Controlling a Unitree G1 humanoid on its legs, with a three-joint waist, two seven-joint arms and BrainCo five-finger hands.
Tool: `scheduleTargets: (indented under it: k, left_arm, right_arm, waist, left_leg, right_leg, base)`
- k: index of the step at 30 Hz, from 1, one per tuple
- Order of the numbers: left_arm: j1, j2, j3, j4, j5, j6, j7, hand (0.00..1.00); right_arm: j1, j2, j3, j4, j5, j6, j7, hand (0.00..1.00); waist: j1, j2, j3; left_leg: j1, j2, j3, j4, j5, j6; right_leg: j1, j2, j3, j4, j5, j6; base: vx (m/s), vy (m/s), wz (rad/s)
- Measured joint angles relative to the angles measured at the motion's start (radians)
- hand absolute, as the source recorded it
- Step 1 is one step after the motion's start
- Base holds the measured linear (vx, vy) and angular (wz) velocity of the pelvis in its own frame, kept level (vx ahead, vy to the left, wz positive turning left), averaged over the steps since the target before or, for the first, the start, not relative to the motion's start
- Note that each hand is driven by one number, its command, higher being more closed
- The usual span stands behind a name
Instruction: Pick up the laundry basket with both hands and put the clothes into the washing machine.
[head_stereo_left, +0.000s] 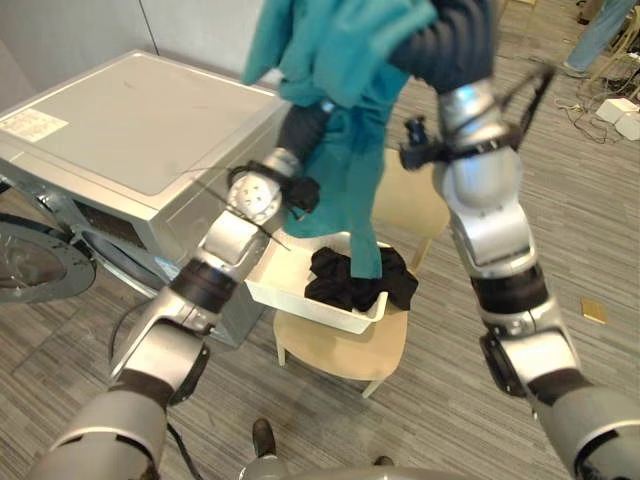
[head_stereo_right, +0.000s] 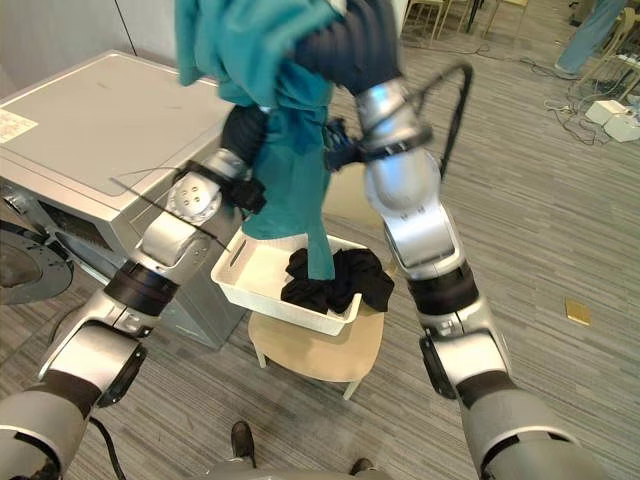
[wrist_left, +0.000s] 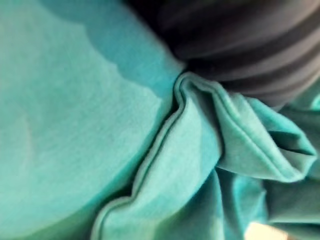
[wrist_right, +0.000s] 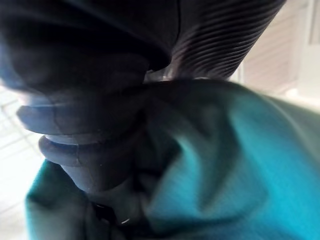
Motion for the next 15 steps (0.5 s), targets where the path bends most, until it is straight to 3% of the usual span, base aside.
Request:
scheduleTargets:
  k: [4,9,13,15]
  left_arm:
    - [0.141,-0.022,0.109,-0.067,0.035,0.001,0.019,1.00]
    - [0.361,-0.042,0.363,-0.172,0.066,0.002,0.042,1.00]
    - [0.514,-0.043,0.565,-0.305,0.109,-0.008,0.048,1.00]
    - [0.554,-0.041,0.634,-0.333,0.128,-0.032,0.065,1.00]
  right_arm:
    - [0.153,-0.030,-0.156,-0.019,-0.009,0.019,-0.004,0.00]
    - [0.361,-0.056,-0.340,-0.053,-0.019,0.041,-0.024,0.00]
    - [0.498,-0.117,-0.505,-0.055,-0.081,0.069,-0.043,0.00]
    - [0.583,-0.113,-0.577,-0.073,-0.125,0.087,-0.049,0.00]
  waist:
    - [0.003,0.001,-0.001]
    - [0.002,0.004,-0.002]
    - [0.003,0.029,-0.017]
    - [-0.001,0.025,-0.016]
  left_leg:
    - [0.018,-0.005,-0.002,0.000,0.000,0.000]
    - [0.083,-0.020,0.034,0.000,-0.002,-0.001]
    - [0.100,-0.028,0.070,0.000,-0.060,-0.002]
    - [0.093,-0.044,0.077,0.000,-0.084,-0.001]
  right_leg:
    - [0.023,-0.002,0.000,-0.012,0.001,0.002]
    - [0.038,-0.033,0.051,0.022,-0.001,0.008]
    - [-0.016,-0.060,0.112,0.090,-0.013,0.013]
    - [-0.054,-0.085,0.155,0.159,-0.043,0.006]
  base:
    - [0.01,0.003,-0.02]
    - [0.02,0.018,-0.28]
    - [-0.03,0.057,-0.37]
    - [-0.05,0.073,-0.16]
